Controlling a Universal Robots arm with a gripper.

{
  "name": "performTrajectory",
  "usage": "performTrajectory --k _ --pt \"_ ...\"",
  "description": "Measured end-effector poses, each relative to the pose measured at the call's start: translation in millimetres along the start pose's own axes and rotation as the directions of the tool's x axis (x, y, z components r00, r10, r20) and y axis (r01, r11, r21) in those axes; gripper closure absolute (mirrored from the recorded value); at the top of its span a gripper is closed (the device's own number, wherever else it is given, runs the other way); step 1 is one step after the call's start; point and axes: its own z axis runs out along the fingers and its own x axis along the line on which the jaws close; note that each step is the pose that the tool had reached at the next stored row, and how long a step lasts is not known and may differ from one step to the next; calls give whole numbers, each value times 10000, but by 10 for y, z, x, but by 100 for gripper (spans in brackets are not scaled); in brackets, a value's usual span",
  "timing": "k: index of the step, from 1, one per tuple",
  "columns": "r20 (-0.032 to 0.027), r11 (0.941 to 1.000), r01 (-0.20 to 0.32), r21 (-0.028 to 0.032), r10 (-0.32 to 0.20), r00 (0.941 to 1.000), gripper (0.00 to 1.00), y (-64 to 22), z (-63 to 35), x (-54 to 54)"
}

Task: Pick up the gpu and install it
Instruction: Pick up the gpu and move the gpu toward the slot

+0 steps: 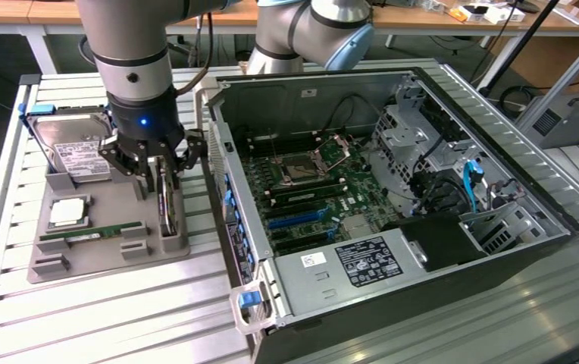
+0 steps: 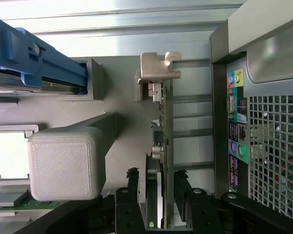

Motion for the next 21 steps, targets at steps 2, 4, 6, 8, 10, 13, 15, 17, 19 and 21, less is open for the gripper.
performTrajectory --k 2,4,6,8,10,13,15,17,19,21 --pt "0 10000 0 0 0 10000 59 0 0 0" --pt "-2 10000 1 1 -1 10000 72 0 -1 0" --pt "-1 10000 0 1 0 10000 73 0 0 0" --pt "-1 10000 0 1 0 10000 73 0 0 0" --pt "0 10000 0 0 0 10000 73 0 0 0" --pt "-1 10000 0 0 0 10000 73 0 0 0" --pt "-1 10000 0 1 0 10000 73 0 0 0" --pt "0 10000 0 0 0 10000 73 0 0 0" --pt "-1 10000 0 1 0 10000 73 0 -1 0" --pt "0 10000 0 0 0 10000 73 0 0 0"
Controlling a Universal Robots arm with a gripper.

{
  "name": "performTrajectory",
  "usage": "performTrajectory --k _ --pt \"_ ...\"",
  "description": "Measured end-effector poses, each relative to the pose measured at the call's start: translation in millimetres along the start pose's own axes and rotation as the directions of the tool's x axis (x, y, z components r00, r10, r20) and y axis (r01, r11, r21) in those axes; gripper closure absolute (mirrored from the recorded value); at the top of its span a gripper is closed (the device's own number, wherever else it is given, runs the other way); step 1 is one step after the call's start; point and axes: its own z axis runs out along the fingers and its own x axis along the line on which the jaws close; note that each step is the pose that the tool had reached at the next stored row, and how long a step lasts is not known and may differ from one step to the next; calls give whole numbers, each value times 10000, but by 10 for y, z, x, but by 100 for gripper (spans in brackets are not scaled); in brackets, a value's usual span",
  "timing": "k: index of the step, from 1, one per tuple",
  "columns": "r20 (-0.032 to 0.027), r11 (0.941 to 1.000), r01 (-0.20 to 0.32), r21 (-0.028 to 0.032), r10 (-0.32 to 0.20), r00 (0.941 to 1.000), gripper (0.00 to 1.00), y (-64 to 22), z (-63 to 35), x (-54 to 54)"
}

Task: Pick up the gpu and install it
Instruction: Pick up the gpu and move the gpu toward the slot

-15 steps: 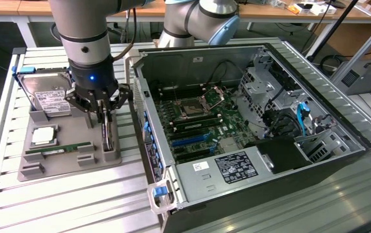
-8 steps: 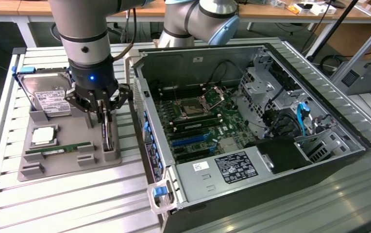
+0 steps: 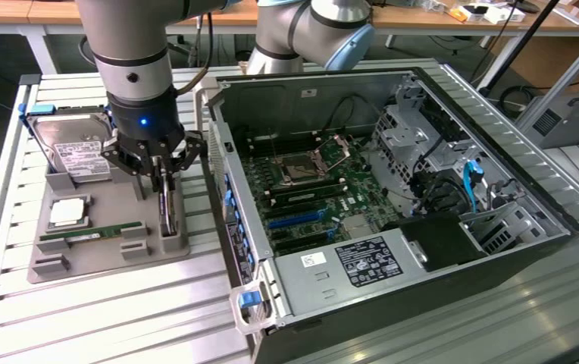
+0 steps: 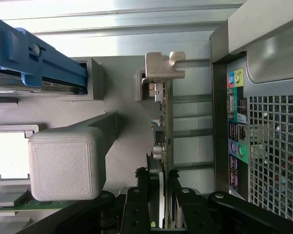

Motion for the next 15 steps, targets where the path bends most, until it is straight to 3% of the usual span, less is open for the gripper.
performTrajectory --k 15 --pt "3 10000 0 -2 0 10000 73 -2 -56 -2"
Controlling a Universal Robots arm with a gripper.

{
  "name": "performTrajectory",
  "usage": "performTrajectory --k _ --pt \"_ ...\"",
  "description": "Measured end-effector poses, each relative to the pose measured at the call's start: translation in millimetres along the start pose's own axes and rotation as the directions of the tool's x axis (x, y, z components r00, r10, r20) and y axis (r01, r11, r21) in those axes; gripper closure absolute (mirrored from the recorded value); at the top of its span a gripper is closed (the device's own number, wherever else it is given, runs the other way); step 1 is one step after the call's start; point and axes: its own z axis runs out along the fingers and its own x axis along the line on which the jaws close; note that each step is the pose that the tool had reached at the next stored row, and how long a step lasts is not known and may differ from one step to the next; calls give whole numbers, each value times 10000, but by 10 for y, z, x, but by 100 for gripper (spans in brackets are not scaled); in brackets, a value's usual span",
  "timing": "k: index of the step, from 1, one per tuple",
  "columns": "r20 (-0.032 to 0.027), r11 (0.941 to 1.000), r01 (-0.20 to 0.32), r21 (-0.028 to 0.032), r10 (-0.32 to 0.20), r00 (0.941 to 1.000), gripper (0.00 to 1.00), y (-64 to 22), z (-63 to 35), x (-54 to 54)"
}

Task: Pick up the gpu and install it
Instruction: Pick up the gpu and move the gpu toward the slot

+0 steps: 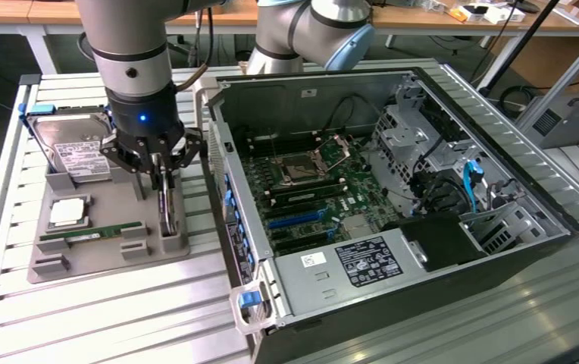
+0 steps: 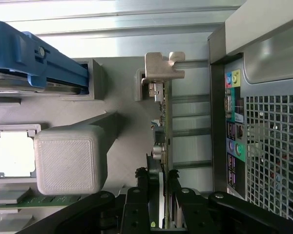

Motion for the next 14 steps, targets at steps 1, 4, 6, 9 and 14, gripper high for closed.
performTrajectory --k 1,4,6,9,14 --pt "-1 10000 0 1 0 10000 73 0 -4 0" --pt "-2 10000 1 2 -1 10000 73 -1 -13 0" --pt "-3 10000 1 3 -1 10000 73 -1 -17 0" --pt "-4 10000 1 4 -1 10000 73 -1 -23 0" --pt "-3 10000 0 4 0 10000 73 -2 -35 -1"
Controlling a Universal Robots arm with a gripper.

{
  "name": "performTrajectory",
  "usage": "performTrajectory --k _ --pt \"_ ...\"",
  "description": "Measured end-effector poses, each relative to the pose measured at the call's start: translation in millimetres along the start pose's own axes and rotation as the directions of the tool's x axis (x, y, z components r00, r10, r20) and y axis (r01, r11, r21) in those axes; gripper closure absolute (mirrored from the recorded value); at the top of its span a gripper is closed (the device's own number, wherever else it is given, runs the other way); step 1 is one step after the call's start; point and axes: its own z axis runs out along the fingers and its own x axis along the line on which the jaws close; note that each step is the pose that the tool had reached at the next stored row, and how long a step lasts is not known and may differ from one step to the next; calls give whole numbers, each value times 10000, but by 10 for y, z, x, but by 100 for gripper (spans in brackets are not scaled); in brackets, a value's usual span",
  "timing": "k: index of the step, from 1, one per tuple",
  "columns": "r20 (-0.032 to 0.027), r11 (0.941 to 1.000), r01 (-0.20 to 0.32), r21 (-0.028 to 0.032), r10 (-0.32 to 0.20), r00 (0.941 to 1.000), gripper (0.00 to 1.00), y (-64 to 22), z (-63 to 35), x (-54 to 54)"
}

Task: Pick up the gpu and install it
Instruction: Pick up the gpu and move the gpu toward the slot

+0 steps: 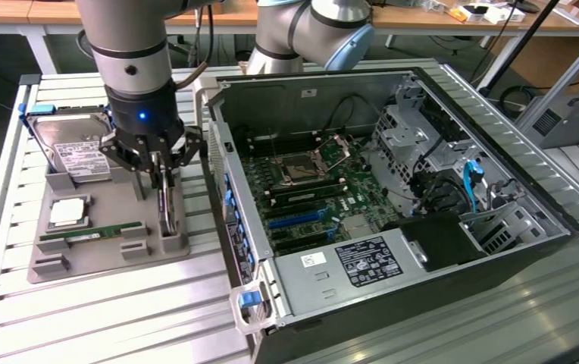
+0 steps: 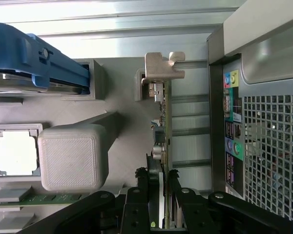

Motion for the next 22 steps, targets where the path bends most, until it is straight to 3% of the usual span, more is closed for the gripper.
performTrajectory --k 22 --pt "0 10000 0 0 0 10000 73 -2 -58 -2"
